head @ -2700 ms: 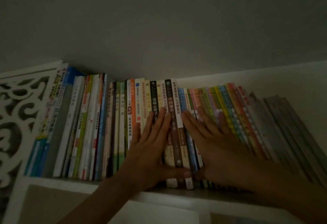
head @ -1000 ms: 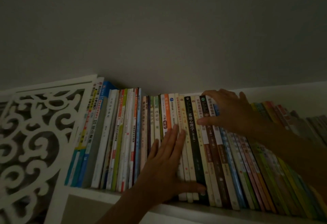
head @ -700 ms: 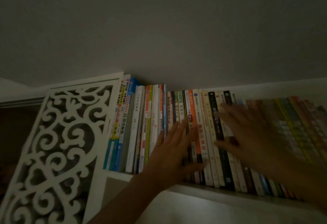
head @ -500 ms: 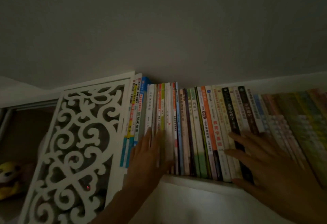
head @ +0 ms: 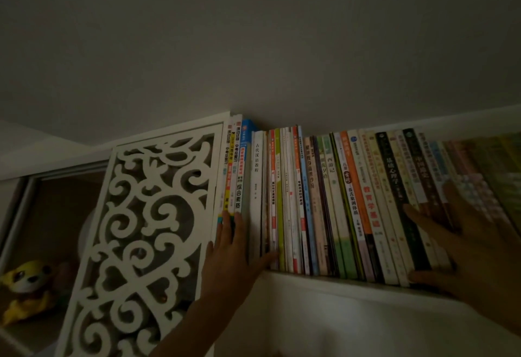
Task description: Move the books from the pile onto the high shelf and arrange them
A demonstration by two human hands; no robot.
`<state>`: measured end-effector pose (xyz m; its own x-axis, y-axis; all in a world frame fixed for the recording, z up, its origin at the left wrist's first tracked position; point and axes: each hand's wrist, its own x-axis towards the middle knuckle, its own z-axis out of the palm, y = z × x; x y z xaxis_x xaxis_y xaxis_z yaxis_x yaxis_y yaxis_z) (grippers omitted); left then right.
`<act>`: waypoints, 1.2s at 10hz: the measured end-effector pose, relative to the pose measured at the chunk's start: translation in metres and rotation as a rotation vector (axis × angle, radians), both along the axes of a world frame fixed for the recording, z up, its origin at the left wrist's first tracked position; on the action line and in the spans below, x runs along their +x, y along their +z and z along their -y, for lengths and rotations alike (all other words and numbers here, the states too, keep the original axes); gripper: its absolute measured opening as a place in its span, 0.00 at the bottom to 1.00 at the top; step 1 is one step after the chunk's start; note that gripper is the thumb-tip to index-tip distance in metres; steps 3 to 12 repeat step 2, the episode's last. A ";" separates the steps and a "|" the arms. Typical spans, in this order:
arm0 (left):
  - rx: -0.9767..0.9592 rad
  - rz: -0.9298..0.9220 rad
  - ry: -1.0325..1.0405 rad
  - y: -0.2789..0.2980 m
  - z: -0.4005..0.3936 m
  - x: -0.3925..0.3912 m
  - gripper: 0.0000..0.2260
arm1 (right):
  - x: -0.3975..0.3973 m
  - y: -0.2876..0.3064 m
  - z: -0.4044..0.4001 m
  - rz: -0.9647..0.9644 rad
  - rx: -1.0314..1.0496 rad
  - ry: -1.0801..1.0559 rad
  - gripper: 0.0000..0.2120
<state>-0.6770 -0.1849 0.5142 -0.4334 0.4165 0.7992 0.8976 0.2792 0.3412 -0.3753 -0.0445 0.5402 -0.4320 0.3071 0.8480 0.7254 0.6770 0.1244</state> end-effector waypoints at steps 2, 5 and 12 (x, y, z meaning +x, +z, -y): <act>-0.088 -0.039 -0.097 0.020 0.042 0.025 0.45 | 0.011 0.006 0.029 -0.106 -0.118 0.080 0.44; -0.088 -0.039 -0.097 0.020 0.042 0.025 0.45 | 0.011 0.006 0.029 -0.106 -0.118 0.080 0.44; -0.088 -0.039 -0.097 0.020 0.042 0.025 0.45 | 0.011 0.006 0.029 -0.106 -0.118 0.080 0.44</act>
